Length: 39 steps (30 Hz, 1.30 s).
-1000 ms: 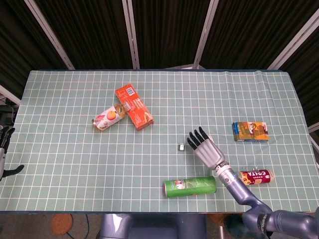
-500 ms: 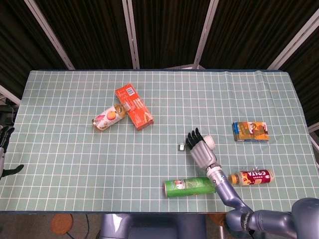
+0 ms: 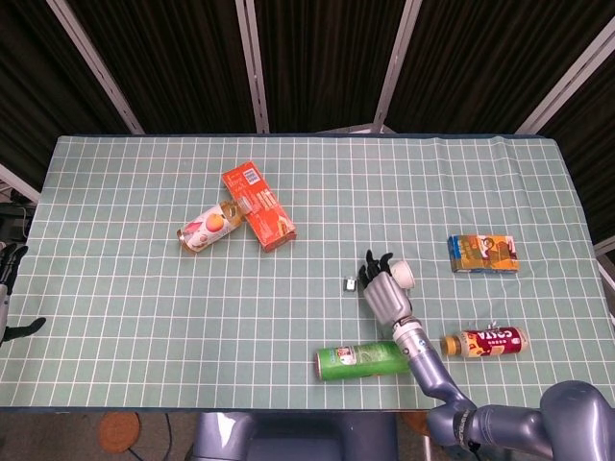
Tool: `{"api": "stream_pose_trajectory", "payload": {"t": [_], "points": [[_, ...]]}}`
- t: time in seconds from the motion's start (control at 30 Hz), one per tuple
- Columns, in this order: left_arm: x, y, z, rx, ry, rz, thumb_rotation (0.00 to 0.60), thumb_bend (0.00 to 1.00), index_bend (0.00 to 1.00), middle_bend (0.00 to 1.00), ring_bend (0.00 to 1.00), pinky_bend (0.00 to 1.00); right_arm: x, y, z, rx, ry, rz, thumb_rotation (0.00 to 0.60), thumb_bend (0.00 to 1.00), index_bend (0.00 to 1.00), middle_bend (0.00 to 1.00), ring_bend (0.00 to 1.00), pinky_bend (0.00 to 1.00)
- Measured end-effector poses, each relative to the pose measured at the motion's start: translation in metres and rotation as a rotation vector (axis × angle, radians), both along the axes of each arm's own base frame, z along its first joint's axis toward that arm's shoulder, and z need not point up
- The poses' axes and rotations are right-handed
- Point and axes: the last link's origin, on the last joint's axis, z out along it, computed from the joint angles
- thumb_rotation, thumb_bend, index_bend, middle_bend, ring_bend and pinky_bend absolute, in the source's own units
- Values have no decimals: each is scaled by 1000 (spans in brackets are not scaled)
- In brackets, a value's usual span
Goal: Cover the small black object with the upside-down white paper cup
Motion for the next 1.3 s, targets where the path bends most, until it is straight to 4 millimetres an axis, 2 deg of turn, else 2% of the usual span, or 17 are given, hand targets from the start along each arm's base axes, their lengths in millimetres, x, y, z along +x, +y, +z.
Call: {"api": "stream_pose_trajectory", "payload": {"t": [0.27,0.47,0.83,1.03,1.3], "points": [[0,0,0,0,-1,0,600,0,0,0,0,0,1,-1,-1,7,-43,-2,600,302,250,305,115,347],[0,0,0,-2,-2,-1,600,0,0,0,0,0,3,-2,0,15,-103,12,600,336,279,338,154,395],[1,0,0,-3,-8,-2,600,0,0,0,0,0,12,-7,10,30,-289,15,600,336,286,350,168,415],[1,-1,0,-7,-15,-1,600,0,0,0,0,0,28,-10,21,40,-503,-47,600,335,287,351,164,410],[1,0,0,-17,-29,1,600,0,0,0,0,0,51,-20,35,105,-897,-206,600,335,287,351,170,409]]}}
